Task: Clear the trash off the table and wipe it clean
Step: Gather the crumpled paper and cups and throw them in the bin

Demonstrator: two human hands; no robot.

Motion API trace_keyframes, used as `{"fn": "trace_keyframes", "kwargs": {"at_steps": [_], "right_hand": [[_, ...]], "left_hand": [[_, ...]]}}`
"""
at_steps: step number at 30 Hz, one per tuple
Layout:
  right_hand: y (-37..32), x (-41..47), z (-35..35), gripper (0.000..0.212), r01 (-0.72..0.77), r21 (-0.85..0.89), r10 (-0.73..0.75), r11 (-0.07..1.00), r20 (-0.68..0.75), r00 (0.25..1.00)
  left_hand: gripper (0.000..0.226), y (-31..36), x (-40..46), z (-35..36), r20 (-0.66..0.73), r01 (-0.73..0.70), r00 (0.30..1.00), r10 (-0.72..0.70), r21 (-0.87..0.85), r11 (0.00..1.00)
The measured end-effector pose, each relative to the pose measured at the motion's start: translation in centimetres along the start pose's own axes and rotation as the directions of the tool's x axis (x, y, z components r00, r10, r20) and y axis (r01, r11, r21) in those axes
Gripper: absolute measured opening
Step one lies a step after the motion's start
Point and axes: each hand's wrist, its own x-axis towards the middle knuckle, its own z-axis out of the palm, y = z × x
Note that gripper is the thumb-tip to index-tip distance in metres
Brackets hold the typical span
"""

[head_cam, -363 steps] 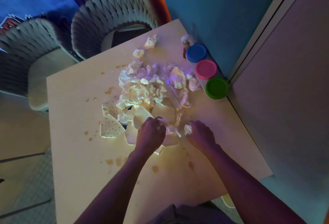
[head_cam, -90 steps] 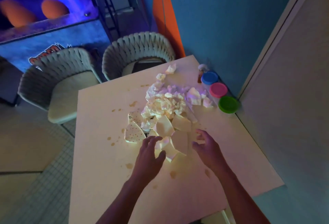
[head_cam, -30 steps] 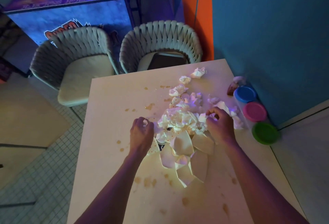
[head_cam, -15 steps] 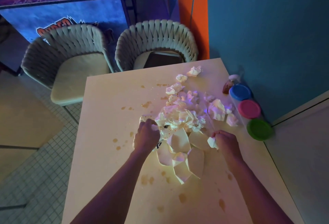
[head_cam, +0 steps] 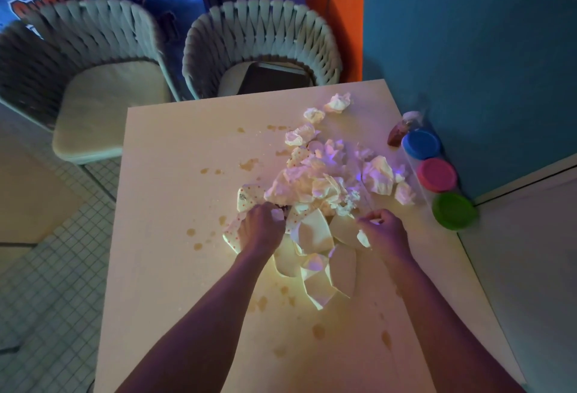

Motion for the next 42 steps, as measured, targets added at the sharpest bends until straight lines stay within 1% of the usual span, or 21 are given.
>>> {"fn": "trace_keyframes", "kwargs": {"at_steps": [2, 5, 8, 10, 11, 13, 16, 18, 20, 22, 24, 26, 28, 30, 33, 35, 37, 39, 42], "right_hand": [[-0.5, 0.4, 0.4, 0.020, 0.038, -0.017, -0.038, 0.999, -0.007, 0.999], [-1.2, 1.3, 1.1, 0.041, 0.104, -0.015, -0.104, 0.994, 0.009, 0.995], [-1.8, 2.4, 2.1, 0.058, 0.152, -0.074, -0.151, 0.986, 0.027, 0.988], [-1.9, 3.2, 2.7, 0.062, 0.163, -0.129, -0.157, 0.978, 0.055, 0.986], [-1.9, 3.5, 3.0, 0.061, 0.170, -0.169, -0.160, 0.971, 0.070, 0.985], [-1.9, 3.9, 3.3, 0.048, 0.180, -0.246, -0.165, 0.953, 0.080, 0.983], [-2.0, 4.2, 3.2, 0.031, 0.165, -0.262, -0.147, 0.951, 0.086, 0.985], [-1.8, 4.3, 2.7, 0.027, 0.153, -0.224, -0.133, 0.963, 0.100, 0.986], [-1.7, 4.4, 2.0, 0.021, 0.140, -0.164, -0.123, 0.977, 0.106, 0.987], [-1.5, 4.6, 1.2, 0.010, 0.119, -0.114, -0.107, 0.986, 0.099, 0.989], [-1.1, 4.6, 0.2, 0.005, 0.093, -0.066, -0.087, 0.993, 0.085, 0.993], [-0.7, 4.6, -0.6, 0.006, 0.074, -0.005, -0.073, 0.997, 0.088, 0.993], [-0.1, 4.8, -1.7, 0.008, 0.023, 0.078, -0.031, 0.997, 0.111, 0.993], [0.3, 4.9, -2.4, 0.017, -0.012, 0.139, -0.007, 0.990, 0.135, 0.991], [0.6, 5.3, -3.0, 0.025, 0.015, 0.158, -0.037, 0.987, 0.136, 0.990], [0.4, 5.3, -3.1, 0.025, 0.041, 0.174, -0.064, 0.984, 0.132, 0.989], [0.1, 5.3, -3.1, 0.020, 0.078, 0.192, -0.103, 0.978, 0.124, 0.987], [-0.4, 5.2, -3.0, 0.017, 0.138, 0.168, -0.158, 0.976, 0.112, 0.981], [-1.3, 5.1, -2.7, 0.020, 0.192, 0.139, -0.209, 0.971, 0.119, 0.971]], "left_hand": [[0.027, -0.4, -0.1, -0.3, -0.007, -0.021, 1.000, 0.020, -0.074, 0.997], [0.023, -0.8, -0.6, -0.7, -0.033, -0.048, 0.999, 0.043, -0.152, 0.987], [0.022, -1.3, -1.1, -1.1, -0.044, -0.047, 0.998, 0.037, -0.233, 0.971], [0.032, -1.2, -1.6, -1.5, -0.056, -0.078, 0.996, 0.064, -0.287, 0.955], [0.039, -1.0, -1.9, -1.7, -0.059, -0.089, 0.995, 0.075, -0.296, 0.951], [0.045, -0.4, -2.4, -2.2, -0.066, -0.073, 0.996, 0.057, -0.290, 0.954], [0.039, 0.9, -2.7, -2.9, -0.104, -0.009, 0.995, -0.013, -0.210, 0.978], [0.035, 1.7, -2.2, -3.0, -0.094, 0.003, 0.995, -0.018, -0.154, 0.988], [0.046, 2.3, -1.3, -2.8, -0.063, -0.038, 0.997, 0.033, -0.082, 0.996], [0.057, 2.7, 0.0, -2.1, -0.041, -0.107, 0.993, 0.109, 0.037, 0.994], [0.060, 3.0, 1.2, -1.4, -0.031, -0.152, 0.987, 0.159, 0.167, 0.974], [0.054, 2.8, 2.2, -1.0, -0.032, -0.161, 0.984, 0.174, 0.248, 0.955], [0.041, 2.7, 2.8, -0.6, -0.038, -0.166, 0.982, 0.184, 0.282, 0.945], [0.028, 2.6, 2.9, -0.4, -0.065, -0.163, 0.980, 0.189, 0.285, 0.945], [0.015, 2.7, 2.0, -0.6, -0.123, -0.180, 0.970, 0.211, 0.229, 0.957], [0.015, 2.5, 0.8, -1.0, -0.181, -0.172, 0.963, 0.198, 0.146, 0.974], [0.016, 2.1, -0.3, -1.4, -0.250, -0.150, 0.954, 0.164, 0.075, 0.986], [0.016, 1.6, -1.5, -1.9, -0.309, -0.128, 0.942, 0.133, 0.034, 0.991], [0.008, 0.8, -3.2, -2.3, -0.360, -0.136, 0.925, 0.119, -0.020, 0.991]]}}
